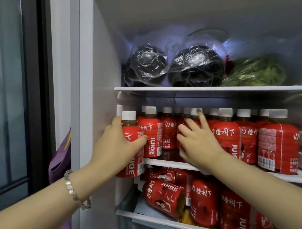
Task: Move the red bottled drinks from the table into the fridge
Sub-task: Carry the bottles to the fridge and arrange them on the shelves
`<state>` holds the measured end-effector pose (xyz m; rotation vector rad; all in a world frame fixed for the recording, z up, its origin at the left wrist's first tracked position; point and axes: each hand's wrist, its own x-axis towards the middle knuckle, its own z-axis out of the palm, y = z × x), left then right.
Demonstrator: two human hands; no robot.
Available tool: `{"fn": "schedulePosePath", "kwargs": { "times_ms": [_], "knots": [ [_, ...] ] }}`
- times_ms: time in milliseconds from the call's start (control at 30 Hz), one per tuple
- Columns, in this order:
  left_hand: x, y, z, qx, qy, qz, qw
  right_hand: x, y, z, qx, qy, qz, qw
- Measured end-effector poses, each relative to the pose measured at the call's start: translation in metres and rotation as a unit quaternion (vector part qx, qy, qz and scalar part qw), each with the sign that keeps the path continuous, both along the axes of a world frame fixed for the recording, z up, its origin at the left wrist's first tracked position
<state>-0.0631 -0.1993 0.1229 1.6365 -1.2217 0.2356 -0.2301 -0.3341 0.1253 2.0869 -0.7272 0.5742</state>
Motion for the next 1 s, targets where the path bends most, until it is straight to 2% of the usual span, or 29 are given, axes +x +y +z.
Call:
{"fn": "schedulePosePath", "kwargs": {
  "times_ms": [67, 167, 233, 300, 333, 400, 467, 533, 633, 733, 800, 833, 933, 1000],
  "knots": [
    [0.001, 0.002, 0.001, -0.011, 0.013, -0.009, 1.000, 0.019, 0.003, 0.003, 0.072, -0.048, 0.020, 0.996],
    [0.000, 0.002, -0.001, -0.014, 0.021, -0.024, 0.999, 0.044, 0.007, 0.006, 0.225, -0.162, 0.093, 0.956],
    [0.002, 0.001, -0.003, -0.016, 0.018, -0.023, 0.999, 0.058, 0.010, 0.006, 0.340, -0.228, 0.141, 0.901],
    [0.003, 0.000, -0.005, -0.015, 0.015, -0.020, 1.000, 0.069, 0.013, 0.002, 0.485, -0.253, 0.187, 0.816],
    [0.004, 0.000, -0.006, -0.014, 0.012, -0.019, 1.000, 0.073, 0.012, 0.000, 0.518, -0.259, 0.204, 0.789],
    [0.004, -0.002, -0.008, -0.018, 0.005, -0.016, 1.000, 0.079, 0.007, -0.004, 0.551, -0.276, 0.229, 0.753],
    [0.004, -0.006, -0.009, -0.022, 0.001, -0.016, 1.000, 0.081, 0.001, -0.007, 0.568, -0.293, 0.229, 0.734],
    [0.004, -0.009, -0.010, -0.027, -0.001, -0.018, 0.999, 0.079, -0.005, -0.010, 0.553, -0.299, 0.201, 0.751],
    [0.004, -0.014, -0.009, -0.028, 0.003, -0.015, 1.000, 0.076, -0.007, -0.014, 0.473, -0.293, 0.149, 0.818],
    [0.005, -0.019, -0.004, -0.031, 0.015, -0.003, 0.999, 0.079, -0.007, -0.010, 0.382, -0.305, 0.132, 0.862],
    [0.005, -0.021, -0.001, -0.042, 0.017, 0.002, 0.999, 0.085, -0.011, -0.004, 0.292, -0.262, 0.081, 0.916],
    [0.004, -0.022, 0.001, -0.052, 0.019, 0.001, 0.998, 0.088, -0.015, 0.000, 0.274, -0.241, 0.047, 0.930],
    [0.002, -0.024, 0.007, -0.083, 0.019, 0.003, 0.996, 0.094, -0.027, 0.009, 0.316, -0.205, -0.053, 0.925],
    [0.004, -0.026, 0.009, -0.084, 0.006, 0.005, 0.996, 0.094, -0.032, 0.011, 0.312, -0.184, -0.079, 0.929]
  ]
}}
